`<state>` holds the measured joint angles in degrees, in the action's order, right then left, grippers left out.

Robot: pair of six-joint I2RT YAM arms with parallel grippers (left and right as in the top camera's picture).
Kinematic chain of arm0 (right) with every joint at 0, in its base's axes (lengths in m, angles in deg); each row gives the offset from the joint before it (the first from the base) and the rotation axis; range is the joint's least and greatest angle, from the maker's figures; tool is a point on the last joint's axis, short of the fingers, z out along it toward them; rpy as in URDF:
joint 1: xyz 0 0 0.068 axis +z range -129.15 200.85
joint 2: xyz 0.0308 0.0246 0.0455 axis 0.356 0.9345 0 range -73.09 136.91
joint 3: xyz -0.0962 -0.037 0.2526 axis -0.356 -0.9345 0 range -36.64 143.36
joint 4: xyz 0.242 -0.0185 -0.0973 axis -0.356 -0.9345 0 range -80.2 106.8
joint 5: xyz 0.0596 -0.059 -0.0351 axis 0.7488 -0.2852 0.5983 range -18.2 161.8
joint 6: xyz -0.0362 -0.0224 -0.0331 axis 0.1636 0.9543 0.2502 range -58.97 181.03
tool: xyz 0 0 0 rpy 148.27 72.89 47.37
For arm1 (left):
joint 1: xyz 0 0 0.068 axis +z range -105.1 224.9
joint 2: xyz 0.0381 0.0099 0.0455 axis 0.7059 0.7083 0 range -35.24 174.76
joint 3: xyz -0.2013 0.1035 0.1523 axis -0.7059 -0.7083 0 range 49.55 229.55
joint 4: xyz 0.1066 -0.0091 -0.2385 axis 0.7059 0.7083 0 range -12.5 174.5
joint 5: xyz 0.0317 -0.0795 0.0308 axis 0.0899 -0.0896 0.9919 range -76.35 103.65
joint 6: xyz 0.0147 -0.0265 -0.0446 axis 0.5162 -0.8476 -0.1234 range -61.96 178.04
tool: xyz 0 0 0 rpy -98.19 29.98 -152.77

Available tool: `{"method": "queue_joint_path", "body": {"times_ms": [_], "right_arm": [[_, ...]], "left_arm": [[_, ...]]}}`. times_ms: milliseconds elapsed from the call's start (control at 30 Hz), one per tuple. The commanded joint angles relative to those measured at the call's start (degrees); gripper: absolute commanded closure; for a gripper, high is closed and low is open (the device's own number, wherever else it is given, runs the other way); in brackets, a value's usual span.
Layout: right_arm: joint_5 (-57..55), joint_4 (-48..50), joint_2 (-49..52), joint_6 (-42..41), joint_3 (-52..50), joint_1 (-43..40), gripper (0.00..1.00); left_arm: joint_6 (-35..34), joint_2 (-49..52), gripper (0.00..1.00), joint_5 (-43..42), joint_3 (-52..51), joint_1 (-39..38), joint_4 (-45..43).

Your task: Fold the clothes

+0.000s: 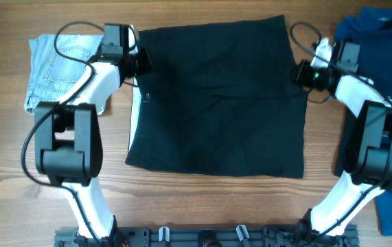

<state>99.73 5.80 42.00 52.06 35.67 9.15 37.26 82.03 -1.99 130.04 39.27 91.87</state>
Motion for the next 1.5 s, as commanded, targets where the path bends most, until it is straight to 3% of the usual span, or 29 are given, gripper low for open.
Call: {"method": "queue_joint_path", "body": {"times_ms": [0, 133, 167, 200, 433, 567, 800, 867, 933, 967, 1000, 1033, 1133, 1167, 1233, 1333, 1467], "right_arm": [[1.66, 4.00, -3.02, -0.22, 5.88, 2.32, 0.92], [-8.17, 13.35, -1.46, -1.57, 5.86, 6.34, 0.91], [-8.87, 16.90, 0.20, -1.53, 5.86, 7.67, 0.81], [-8.90, 21.51, 2.84, -1.53, 5.86, 8.90, 0.78], [-19.12, 40.83, 17.16, -4.66, 5.86, 9.55, 0.82], [-19.91, 46.49, 22.27, -4.46, 6.45, 9.51, 0.81], [-21.07, 45.29, 20.94, -2.60, 6.45, 9.25, 0.82], [-19.23, 34.38, 9.84, -2.84, 6.45, 8.79, 0.86], [-20.37, 23.65, 1.27, -1.51, 6.45, 8.61, 0.81], [-20.90, 16.61, -3.89, -1.51, 6.45, 8.57, 0.57], [-20.85, 8.41, -9.62, -1.66, 6.45, 8.52, 0.27], [-20.90, -2.40, -16.17, -1.75, 6.45, 8.52, 0.15], [-20.87, -25.68, -29.90, -5.88, 6.43, 8.52, 0.11], [-20.94, -31.74, -32.39, -8.26, 6.38, 8.52, 0.11], [-23.43, -45.09, -35.63, -15.67, 5.90, 8.52, 0.09], [-25.16, -54.77, -36.52, -21.55, 2.54, 8.52, 0.18], [-24.04, -58.47, -36.57, -24.87, -7.26, 8.52, 0.14]], "left_arm": [[-0.72, -2.16, 0.96, -1.25, 1.27, -0.44, -3.32], [-0.72, 0.85, 0.96, -1.25, 1.27, -0.61, -6.43], [-0.74, 1.79, 0.96, -1.27, 1.27, -0.66, -6.86], [-0.72, 2.78, 0.96, -1.25, 1.27, -0.66, -7.65], [-0.46, 6.69, 0.96, -0.63, 1.27, -0.66, -8.66], [-0.46, 8.79, 0.96, 0.07, 1.27, -0.66, -9.09], [1.42, 7.28, 0.96, 0.02, 1.31, -0.63, -9.81], [2.56, -1.44, 0.96, 0.96, 1.31, -0.57, -5.22], [2.49, -8.26, 0.96, 3.21, 1.31, -0.57, 0.28], [2.47, -12.11, 0.96, 3.85, 1.31, -0.59, 3.91], [2.29, -16.09, 0.96, 3.93, 1.31, -0.59, 7.96], [2.29, -21.44, 0.96, 3.96, 1.31, -0.59, 14.12], [0.28, -31.19, 0.90, 3.98, 1.29, -0.59, 29.57], [-0.63, -33.22, 0.85, 4.42, 1.27, -0.61, 34.36], [-2.78, -35.17, 0.84, 7.48, 1.27, -0.66, 43.52], [-5.25, -34.97, 0.84, 8.87, 0.17, -0.79, 52.24], [-5.62, -34.99, 0.75, 8.70, -8.87, -2.32, 54.05]]}}
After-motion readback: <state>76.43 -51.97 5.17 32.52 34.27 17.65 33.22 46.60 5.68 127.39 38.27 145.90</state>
